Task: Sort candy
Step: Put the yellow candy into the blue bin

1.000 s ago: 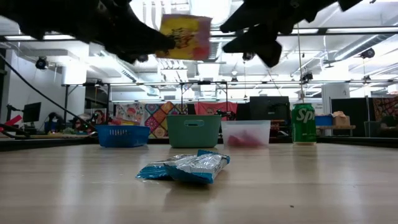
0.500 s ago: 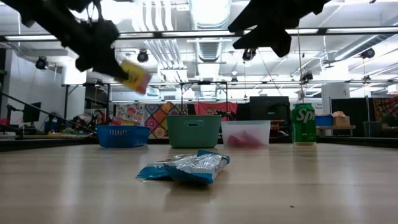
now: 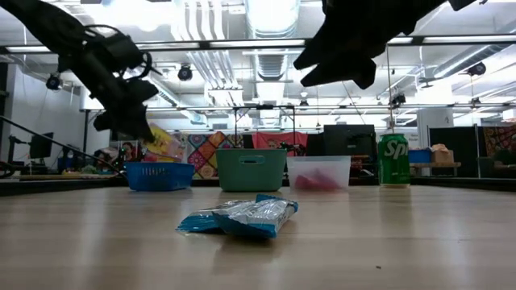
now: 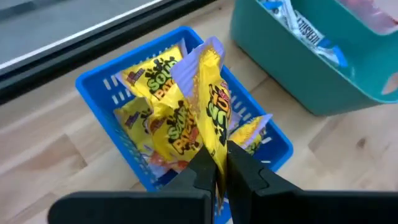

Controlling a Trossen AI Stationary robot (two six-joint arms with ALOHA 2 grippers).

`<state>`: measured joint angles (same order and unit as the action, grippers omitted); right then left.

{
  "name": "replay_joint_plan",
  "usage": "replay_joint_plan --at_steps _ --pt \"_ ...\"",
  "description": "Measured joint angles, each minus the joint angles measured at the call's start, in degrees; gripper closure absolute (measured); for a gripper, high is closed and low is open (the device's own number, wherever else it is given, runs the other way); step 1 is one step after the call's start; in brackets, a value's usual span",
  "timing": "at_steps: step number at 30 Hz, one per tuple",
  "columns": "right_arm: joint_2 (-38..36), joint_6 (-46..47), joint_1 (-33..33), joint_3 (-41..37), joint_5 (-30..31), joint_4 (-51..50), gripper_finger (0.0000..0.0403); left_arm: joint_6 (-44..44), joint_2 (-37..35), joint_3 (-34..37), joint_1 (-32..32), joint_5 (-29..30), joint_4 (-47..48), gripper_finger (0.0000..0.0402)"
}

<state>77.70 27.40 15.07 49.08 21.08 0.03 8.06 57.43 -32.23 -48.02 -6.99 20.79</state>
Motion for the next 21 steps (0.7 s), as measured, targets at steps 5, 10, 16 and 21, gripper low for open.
replay_joint_plan --at_steps 5,10,16,21 --pt "0.4 0.0 -0.1 0.0 0.0 0.2 0.0207 -1.3 4.0 0.0 0.0 0.0 -2.5 0.0401" --pt "0.4 0.0 -0.1 0.0 0.0 0.2 0.0207 -1.2 6.1 0.0 0.0 0.7 -4.3 0.0401" --pt "0.4 0.5 -0.1 0.0 0.0 0.2 0.0207 -1.4 6.3 0.0 0.0 2.2 -5.5 0.0367" --pt "0.4 2.2 -0.2 0.0 0.0 0.2 0.0207 -1.6 6.3 0.0 0.0 4.5 -5.3 0.0322"
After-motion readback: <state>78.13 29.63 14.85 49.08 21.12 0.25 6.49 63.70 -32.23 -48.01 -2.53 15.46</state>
